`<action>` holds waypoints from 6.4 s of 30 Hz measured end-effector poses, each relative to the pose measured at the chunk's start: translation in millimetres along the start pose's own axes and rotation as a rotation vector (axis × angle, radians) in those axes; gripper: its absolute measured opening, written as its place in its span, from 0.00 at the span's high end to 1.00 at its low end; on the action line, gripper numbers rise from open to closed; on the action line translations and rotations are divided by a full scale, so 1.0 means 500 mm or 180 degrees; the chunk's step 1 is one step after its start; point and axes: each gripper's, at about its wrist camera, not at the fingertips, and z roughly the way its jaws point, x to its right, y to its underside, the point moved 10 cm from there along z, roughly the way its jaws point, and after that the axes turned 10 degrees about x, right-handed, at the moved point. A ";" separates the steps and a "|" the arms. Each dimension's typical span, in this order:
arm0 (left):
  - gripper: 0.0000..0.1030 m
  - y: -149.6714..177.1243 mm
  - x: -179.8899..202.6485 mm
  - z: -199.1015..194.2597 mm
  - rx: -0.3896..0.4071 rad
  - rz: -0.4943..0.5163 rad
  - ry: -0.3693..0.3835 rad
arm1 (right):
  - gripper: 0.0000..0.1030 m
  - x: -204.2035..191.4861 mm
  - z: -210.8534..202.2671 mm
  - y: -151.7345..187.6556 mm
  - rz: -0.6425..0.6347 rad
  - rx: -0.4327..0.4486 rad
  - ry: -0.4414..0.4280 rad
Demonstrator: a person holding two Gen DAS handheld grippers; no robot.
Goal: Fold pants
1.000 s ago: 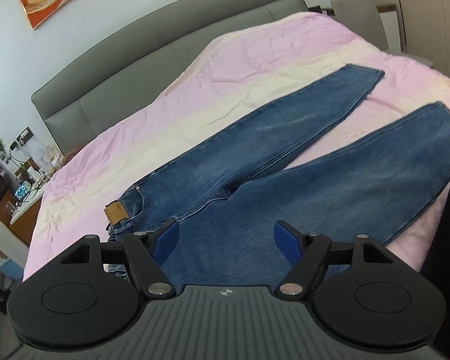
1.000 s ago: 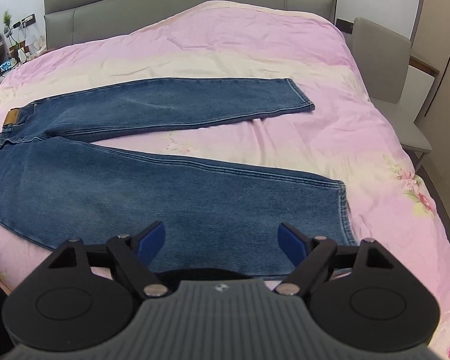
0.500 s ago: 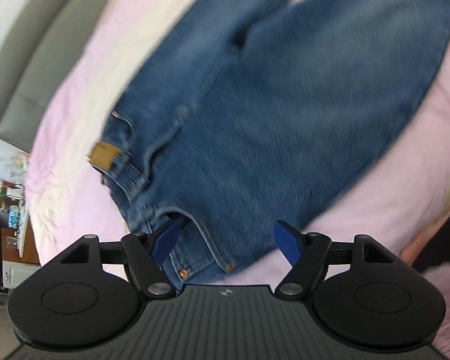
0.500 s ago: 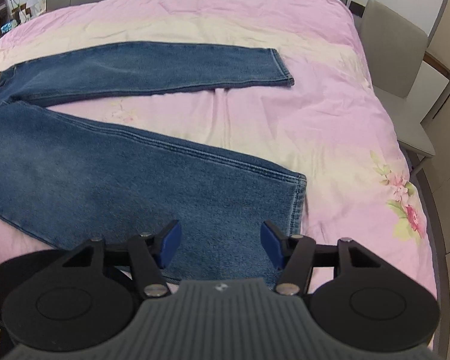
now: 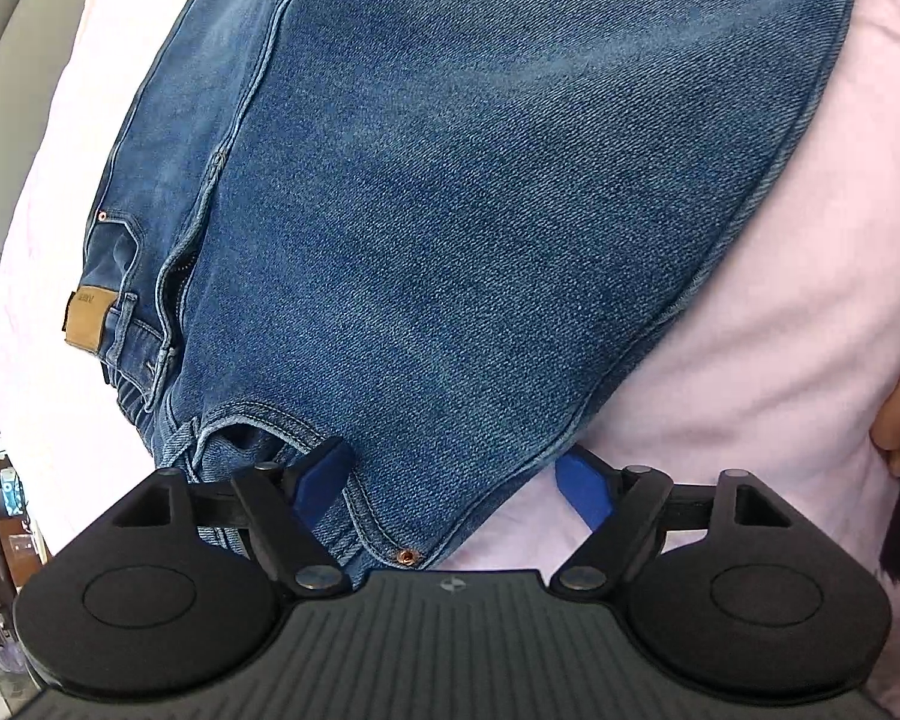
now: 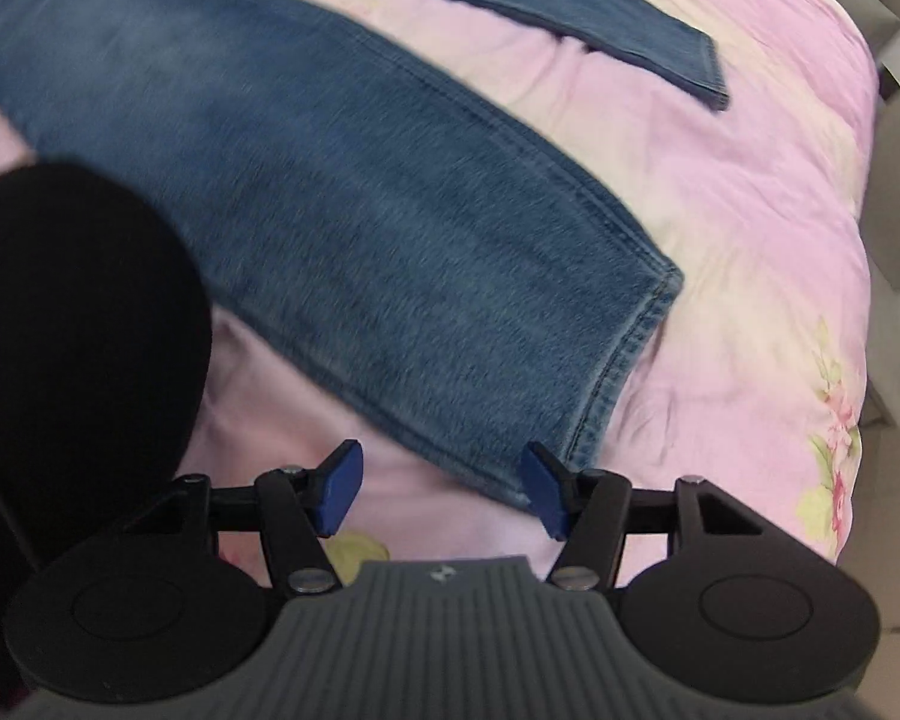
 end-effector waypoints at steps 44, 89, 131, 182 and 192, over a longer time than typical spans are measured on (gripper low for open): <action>0.71 -0.165 -0.301 -0.220 0.0500 -0.1978 -0.1091 | 1.00 0.171 -0.138 -0.296 -0.0653 0.0829 0.1246; 0.71 -0.295 -0.567 0.164 -0.0246 -0.2434 -0.1079 | 1.00 0.458 0.449 -0.766 -0.0623 0.0178 0.1351; 0.35 -0.368 -0.126 -0.061 0.1001 -0.2897 -0.0035 | 0.44 -0.006 0.224 -0.588 0.1231 0.1128 0.0092; 0.98 -0.271 -0.158 0.048 0.0119 -0.4258 0.0630 | 0.47 0.023 0.215 -0.464 0.1067 0.1110 0.0219; 0.92 -0.344 -0.276 0.017 0.0600 -0.3853 0.0165 | 0.47 0.174 0.206 -0.427 0.1575 0.1034 0.0486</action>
